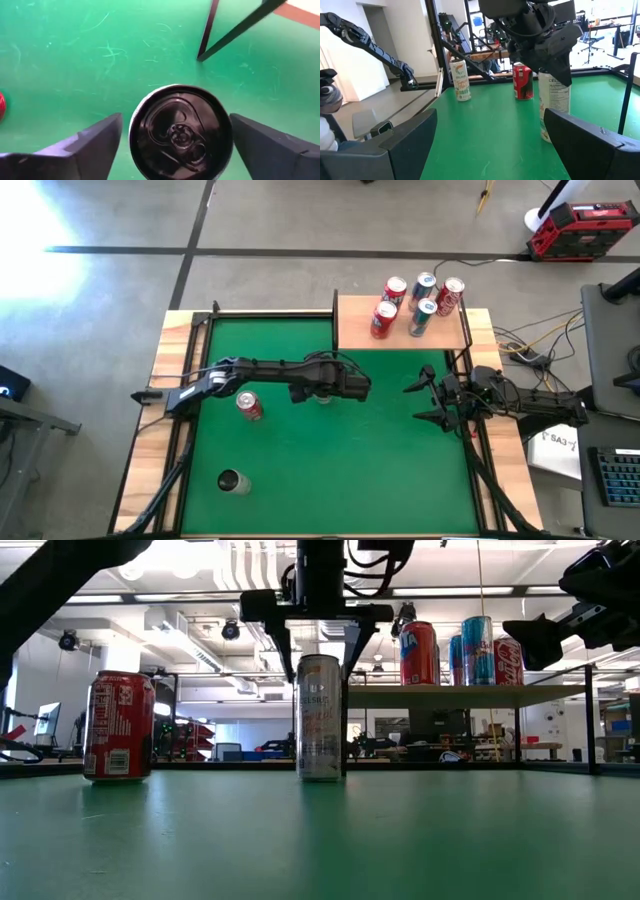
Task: Place canned beverage on shelf
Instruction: Put the top white-yellow soda can on the shelf
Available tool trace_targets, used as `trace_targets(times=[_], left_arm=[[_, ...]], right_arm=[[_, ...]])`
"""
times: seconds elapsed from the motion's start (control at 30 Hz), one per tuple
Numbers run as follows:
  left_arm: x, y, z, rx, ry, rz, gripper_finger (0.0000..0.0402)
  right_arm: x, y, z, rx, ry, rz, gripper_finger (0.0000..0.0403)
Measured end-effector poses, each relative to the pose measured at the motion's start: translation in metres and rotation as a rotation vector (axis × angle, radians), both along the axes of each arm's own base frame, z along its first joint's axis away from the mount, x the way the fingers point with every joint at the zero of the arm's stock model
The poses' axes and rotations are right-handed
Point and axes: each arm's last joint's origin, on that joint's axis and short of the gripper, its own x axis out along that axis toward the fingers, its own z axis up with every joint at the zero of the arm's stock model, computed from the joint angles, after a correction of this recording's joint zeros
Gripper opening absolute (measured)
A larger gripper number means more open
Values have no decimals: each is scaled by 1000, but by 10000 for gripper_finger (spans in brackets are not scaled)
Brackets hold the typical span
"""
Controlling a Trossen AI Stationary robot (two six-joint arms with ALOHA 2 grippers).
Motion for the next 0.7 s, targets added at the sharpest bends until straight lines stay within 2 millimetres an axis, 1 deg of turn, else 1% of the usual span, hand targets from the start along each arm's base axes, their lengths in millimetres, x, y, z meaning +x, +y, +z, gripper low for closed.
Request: trace_targets(times=[0.1, 0.17, 0.23, 0.33, 0.5, 0.6, 0.7], left_arm=[[0, -1, 3, 1, 30, -87, 375], [0, -4, 6, 5, 82, -204, 391], [0, -7, 8, 6, 133, -329, 396], [0, -13, 8, 8, 172, -421, 389], [0, -15, 8, 10, 182, -445, 372], [0, -13, 8, 9, 183, -442, 348], [0, -11, 6, 9, 192, -436, 312]], right_arm=[[0, 0, 0, 0, 0, 0, 359], [0, 0, 0, 0, 0, 0, 359], [0, 0, 0, 0, 0, 0, 359], [0, 0, 0, 0, 0, 0, 359], [0, 0, 0, 0, 0, 0, 359], [0, 0, 0, 0, 0, 0, 359], [0, 0, 0, 0, 0, 0, 359]])
